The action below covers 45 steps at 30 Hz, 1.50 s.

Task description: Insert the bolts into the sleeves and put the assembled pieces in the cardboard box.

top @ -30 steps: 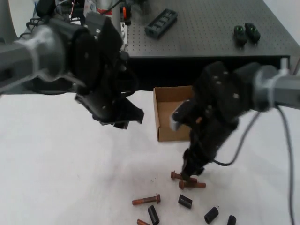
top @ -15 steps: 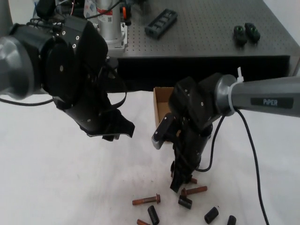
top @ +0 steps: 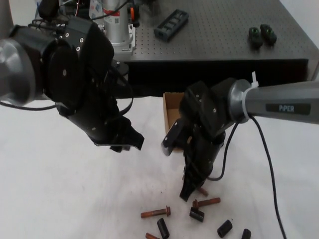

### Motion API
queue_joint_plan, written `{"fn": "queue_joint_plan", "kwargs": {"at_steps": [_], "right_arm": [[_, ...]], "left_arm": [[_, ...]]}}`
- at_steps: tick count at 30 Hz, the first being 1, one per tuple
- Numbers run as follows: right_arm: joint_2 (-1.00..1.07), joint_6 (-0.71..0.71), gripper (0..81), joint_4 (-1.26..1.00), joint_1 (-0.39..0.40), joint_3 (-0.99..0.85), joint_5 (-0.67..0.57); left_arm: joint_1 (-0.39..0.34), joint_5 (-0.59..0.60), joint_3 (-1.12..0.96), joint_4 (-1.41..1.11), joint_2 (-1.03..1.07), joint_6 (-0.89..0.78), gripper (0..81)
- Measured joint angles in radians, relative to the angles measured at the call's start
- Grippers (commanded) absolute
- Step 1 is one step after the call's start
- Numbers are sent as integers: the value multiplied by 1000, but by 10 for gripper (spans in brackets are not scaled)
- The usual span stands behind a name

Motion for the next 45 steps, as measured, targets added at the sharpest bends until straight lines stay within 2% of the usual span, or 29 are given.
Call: {"fn": "queue_joint_plan", "kwargs": {"at_steps": [4, 5, 8, 11, 12, 16, 20, 22, 31, 45], "right_arm": [[-63, 40, 28, -26, -73, 8, 1], [-93, 55, 28, -23, -98, 8, -5], [-205, 109, 28, 3, -169, 12, -55], [-322, 155, 28, 12, -242, 56, -106], [-392, 173, 28, 17, -287, 108, -112], [-536, 208, 28, 30, -377, 255, -134], [-675, 230, 28, 37, -449, 384, -179], [-726, 233, 28, 40, -478, 429, -187], [-809, 256, 28, 40, -496, 500, -198], [-809, 277, 28, 40, -496, 500, -219]], "left_arm": [[-11, 121, 0, -37, 0, 13, 306], [-34, 169, 0, -70, 10, 13, 306], [-95, 213, -7, -100, 44, 13, 306], [-185, 224, -43, -110, 111, 21, 306], [-216, 228, -62, -110, 139, 26, 306], [-342, 208, -194, -83, 293, 46, 306], [-381, 190, -267, -47, 370, 51, 306], [-411, 176, -370, 25, 464, 60, 306], [-455, 136, -570, 190, 645, 111, 306], [-494, 128, -584, 210, 692, 133, 306]]}}
